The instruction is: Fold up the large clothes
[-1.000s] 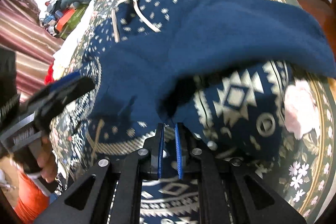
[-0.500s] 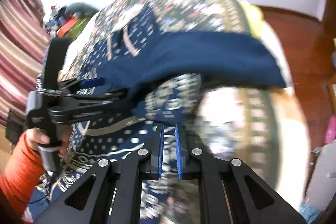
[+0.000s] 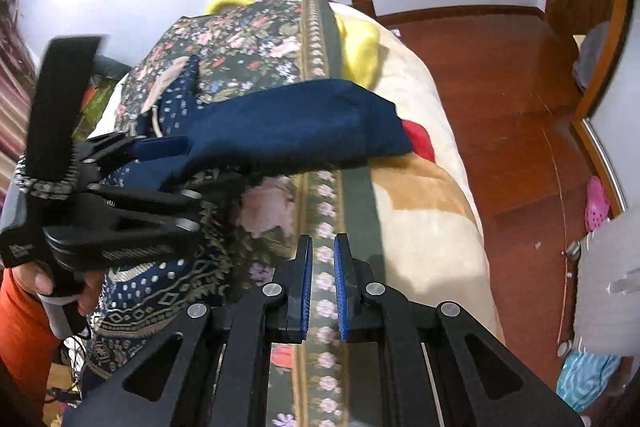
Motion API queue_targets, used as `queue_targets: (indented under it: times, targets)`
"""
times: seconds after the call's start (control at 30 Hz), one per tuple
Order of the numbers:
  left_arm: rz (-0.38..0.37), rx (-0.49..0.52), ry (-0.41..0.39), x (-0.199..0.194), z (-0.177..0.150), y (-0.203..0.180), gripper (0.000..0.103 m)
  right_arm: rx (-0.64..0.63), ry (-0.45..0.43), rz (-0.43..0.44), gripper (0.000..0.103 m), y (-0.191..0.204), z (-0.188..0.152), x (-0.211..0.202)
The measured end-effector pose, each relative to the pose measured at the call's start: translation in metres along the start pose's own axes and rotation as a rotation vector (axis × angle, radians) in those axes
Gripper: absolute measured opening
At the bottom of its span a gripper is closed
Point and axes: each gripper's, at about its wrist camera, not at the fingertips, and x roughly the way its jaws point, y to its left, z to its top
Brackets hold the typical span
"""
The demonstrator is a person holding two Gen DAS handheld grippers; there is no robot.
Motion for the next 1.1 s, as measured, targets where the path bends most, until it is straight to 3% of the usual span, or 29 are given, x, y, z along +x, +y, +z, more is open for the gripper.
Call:
queue_targets:
  times: [0.07, 0.2, 0.23, 0.27, 0.33, 0.47, 0.63, 0.8, 0.93, 1.1]
  targets:
    - [0.060, 0.053, 0.014, 0.015, 0.004, -0.016, 0.080, 0.007, 0.016, 0.000, 0.007, -0.001, -0.004, 0.008]
    - [0.248, 0.204, -0.042, 0.036, 0.005, -0.041, 0.079, -0.006, 0.046, -0.009, 0.007, -0.004, -0.007, 0.021]
    - [0.273, 0.205, -0.067, 0.037, 0.004, -0.041, 0.070, -0.012, 0.051, -0.014, 0.007, -0.003, -0.007, 0.024]
    - [0.296, 0.195, -0.074, 0.037, 0.004, -0.039, 0.051, -0.018, 0.058, -0.018, 0.007, -0.003, -0.007, 0.027]
    - [0.344, 0.150, -0.071, 0.038, 0.004, -0.029, 0.025, -0.023, 0.068, -0.017, 0.007, -0.002, -0.006, 0.032]
    - [0.270, 0.045, -0.119, 0.018, 0.003, -0.002, 0.014, -0.011, 0.069, 0.002, 0.007, 0.000, -0.005, 0.036]
    - [0.152, -0.092, -0.206, -0.034, -0.003, 0.037, 0.009, -0.045, 0.055, 0.017, 0.007, 0.017, -0.002, 0.031]
    - [0.073, -0.270, -0.284, -0.081, -0.018, 0.095, 0.008, -0.117, 0.018, 0.046, 0.007, 0.060, 0.008, 0.024]
    - [0.144, -0.303, -0.322, -0.101, -0.043, 0.130, 0.008, -0.165, -0.019, 0.075, 0.007, 0.094, 0.018, 0.027]
    - [0.140, -0.396, -0.253, -0.089, -0.093, 0.178, 0.008, -0.237, 0.024, 0.011, 0.007, 0.131, 0.023, 0.060]
